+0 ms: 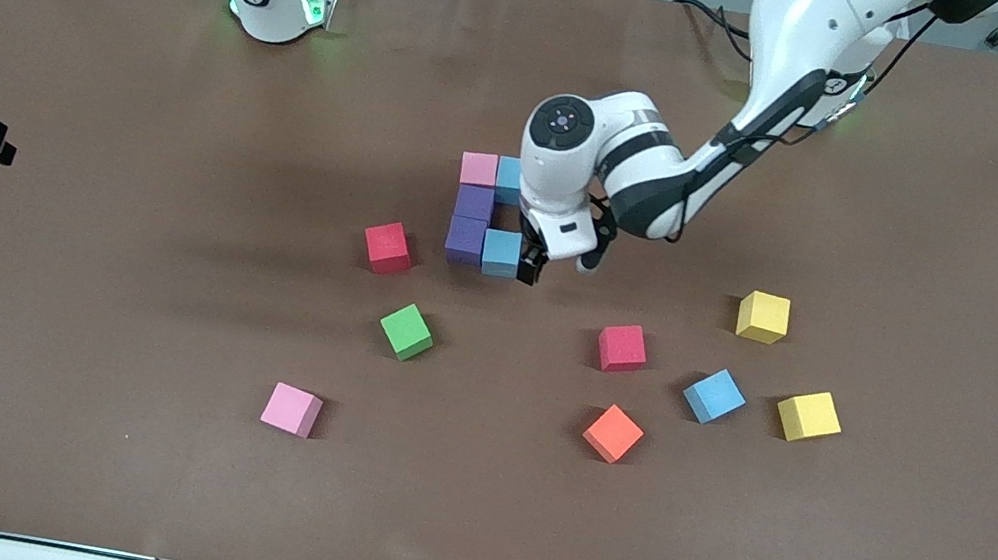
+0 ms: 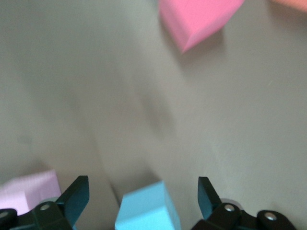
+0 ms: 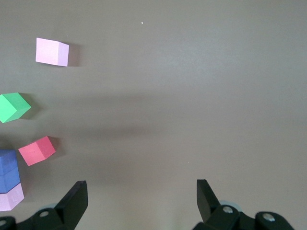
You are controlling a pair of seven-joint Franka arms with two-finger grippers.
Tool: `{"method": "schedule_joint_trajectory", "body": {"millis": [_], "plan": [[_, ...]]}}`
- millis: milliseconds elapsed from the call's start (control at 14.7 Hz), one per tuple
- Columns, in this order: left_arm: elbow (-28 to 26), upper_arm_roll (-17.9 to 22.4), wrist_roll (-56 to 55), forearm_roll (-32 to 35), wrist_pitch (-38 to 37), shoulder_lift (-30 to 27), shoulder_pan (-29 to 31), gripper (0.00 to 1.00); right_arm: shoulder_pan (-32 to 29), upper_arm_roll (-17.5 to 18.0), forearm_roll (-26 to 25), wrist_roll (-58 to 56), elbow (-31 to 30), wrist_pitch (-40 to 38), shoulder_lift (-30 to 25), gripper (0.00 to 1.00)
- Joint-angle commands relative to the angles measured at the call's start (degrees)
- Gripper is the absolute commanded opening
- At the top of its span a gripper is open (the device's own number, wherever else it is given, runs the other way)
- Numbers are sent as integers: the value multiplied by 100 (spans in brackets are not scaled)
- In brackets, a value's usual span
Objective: Arrange 11 blocks into digit 3
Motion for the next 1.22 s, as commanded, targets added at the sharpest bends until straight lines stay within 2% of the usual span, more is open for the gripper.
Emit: {"method": "schedule_joint_trajectory", "body": {"millis": [0,407,679,1154], "plan": [[-55,-87,1142,-115,-74,-151,530,100,-60,6,103,70,-44,-56,-144,100],[60,-52,3560,-89,-56,51,1067,100,-78,6,76,61,-97,-162,-426,100],[7,-43,4282,-18,-4,139,1243,100,-130,14,76,35,-97,-241,-628,100],[33,-34,5197,166,313,411,1489,100,-210,14,68,17,-97,-294,-628,100]]}}
